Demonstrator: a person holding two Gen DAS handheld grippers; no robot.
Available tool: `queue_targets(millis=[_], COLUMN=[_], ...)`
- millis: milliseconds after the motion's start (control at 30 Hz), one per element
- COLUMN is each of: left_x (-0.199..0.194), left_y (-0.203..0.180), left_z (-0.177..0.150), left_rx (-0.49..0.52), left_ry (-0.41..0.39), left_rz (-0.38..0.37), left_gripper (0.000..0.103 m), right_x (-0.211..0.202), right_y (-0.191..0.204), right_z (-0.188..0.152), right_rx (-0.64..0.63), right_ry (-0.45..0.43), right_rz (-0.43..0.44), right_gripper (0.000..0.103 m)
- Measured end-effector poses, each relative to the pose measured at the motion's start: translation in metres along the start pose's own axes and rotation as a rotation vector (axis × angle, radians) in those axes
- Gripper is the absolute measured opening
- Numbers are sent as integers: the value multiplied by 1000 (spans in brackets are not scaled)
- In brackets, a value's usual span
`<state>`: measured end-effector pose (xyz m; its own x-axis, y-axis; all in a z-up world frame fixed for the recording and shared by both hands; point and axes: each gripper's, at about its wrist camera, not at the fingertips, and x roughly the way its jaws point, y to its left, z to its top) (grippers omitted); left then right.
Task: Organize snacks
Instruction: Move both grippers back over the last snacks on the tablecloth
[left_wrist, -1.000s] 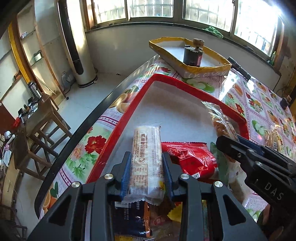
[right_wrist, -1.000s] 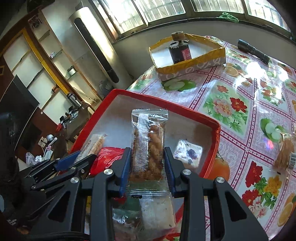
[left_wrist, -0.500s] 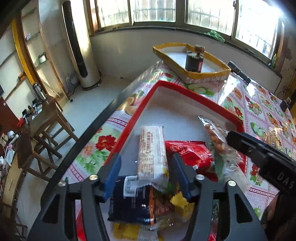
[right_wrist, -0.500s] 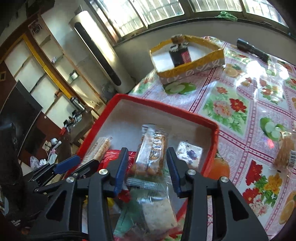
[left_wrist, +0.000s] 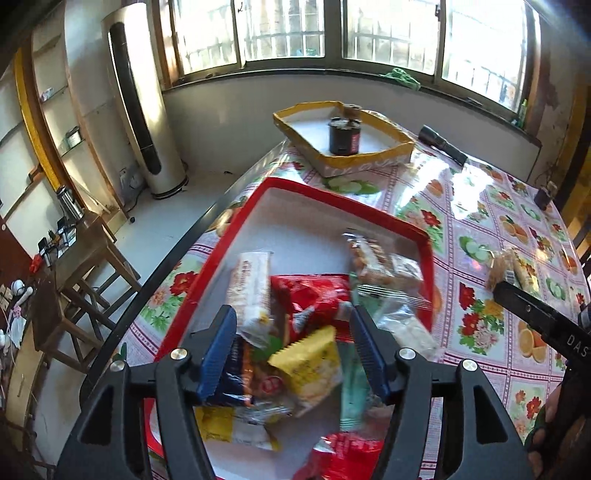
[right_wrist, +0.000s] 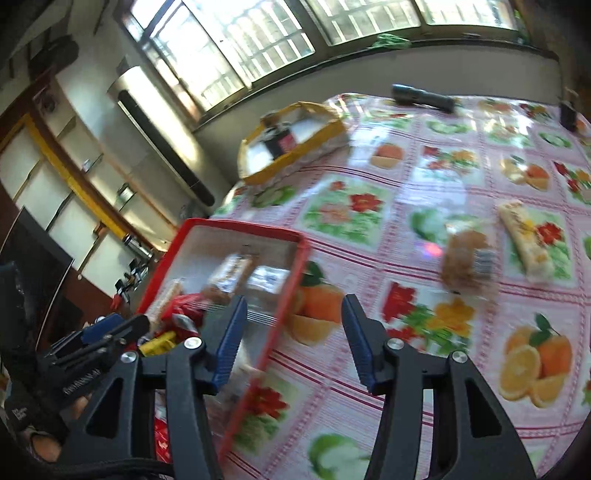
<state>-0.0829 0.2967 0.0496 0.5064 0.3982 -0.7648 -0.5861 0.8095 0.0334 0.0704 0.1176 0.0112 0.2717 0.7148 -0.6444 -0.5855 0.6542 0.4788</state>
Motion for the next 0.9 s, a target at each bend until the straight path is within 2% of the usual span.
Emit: queue_targets(millis=[467,700,900], left_x=[-14,-7,5], left_y=[-63,-102,-129], left_z=[-4,-5,-2], left_rx=[92,127,149], left_ry=[-5,60,94], left_rz=[-116,-242,-272], left_gripper=[65,66,66], right_x=[-42,-44,-36], right_y=[-104,-129,-143], right_z=[-17,-5,7], right_rx=[135,126,87], right_ry=[-25,-26,-8], right_rz=[-162,-225,-264], right_gripper=[58,59,59])
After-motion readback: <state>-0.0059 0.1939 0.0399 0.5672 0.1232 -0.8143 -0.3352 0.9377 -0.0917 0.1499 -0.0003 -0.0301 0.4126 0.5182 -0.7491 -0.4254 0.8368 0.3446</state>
